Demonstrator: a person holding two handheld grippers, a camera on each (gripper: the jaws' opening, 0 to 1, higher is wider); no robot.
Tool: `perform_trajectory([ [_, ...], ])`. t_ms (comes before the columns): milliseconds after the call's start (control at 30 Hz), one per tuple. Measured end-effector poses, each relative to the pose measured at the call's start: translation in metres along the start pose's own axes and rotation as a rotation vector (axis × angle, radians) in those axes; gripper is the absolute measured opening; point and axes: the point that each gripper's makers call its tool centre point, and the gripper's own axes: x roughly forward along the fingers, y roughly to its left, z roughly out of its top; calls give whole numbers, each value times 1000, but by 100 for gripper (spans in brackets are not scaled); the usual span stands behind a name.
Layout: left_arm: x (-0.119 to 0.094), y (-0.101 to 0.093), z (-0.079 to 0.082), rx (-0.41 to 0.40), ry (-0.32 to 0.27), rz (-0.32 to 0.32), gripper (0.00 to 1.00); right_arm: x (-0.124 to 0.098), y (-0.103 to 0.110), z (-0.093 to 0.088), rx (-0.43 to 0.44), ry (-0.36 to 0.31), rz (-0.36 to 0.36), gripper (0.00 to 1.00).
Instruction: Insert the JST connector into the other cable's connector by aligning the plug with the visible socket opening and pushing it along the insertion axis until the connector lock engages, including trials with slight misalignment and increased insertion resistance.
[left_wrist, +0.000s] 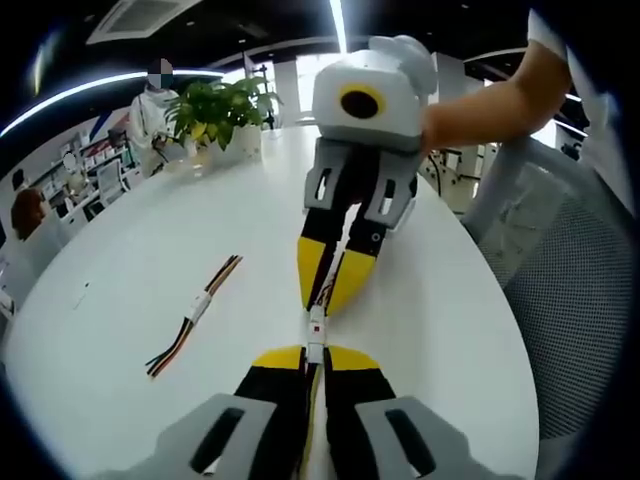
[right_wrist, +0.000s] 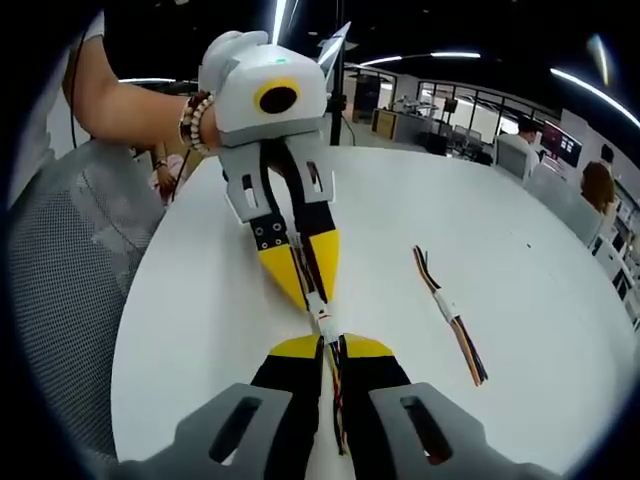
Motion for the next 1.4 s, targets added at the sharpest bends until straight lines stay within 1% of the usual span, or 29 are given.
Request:
perform_trajectory([
  [267, 2, -1, -3, 18, 6, -4, 0, 4, 2, -5, 9, 17, 14, 3],
  [333, 3, -2, -4, 34, 7, -3, 0, 5, 1, -6, 23, 20, 18, 3],
  [400, 5, -5, -4, 55, 6, -16, 0, 6, 1, -7, 45, 21, 22, 3],
  [433, 6, -5, -5, 76, 12, -13, 0, 6, 1, -9, 51, 27, 26, 3],
  [533, 7, -6, -7, 107, 26, -14, 0, 7, 3, -10, 53, 31, 32, 3],
  [667, 7, -5, -6, 124, 30, -9, 0, 7, 3, -11, 47, 40, 36, 3],
  [867, 7, -5, -6, 137, 31, -8, 0, 6, 3, -11, 63, 40, 39, 3],
  [1400, 7, -7, -5, 161, 32, -13, 0, 6, 4, -11, 61, 51, 43, 3],
])
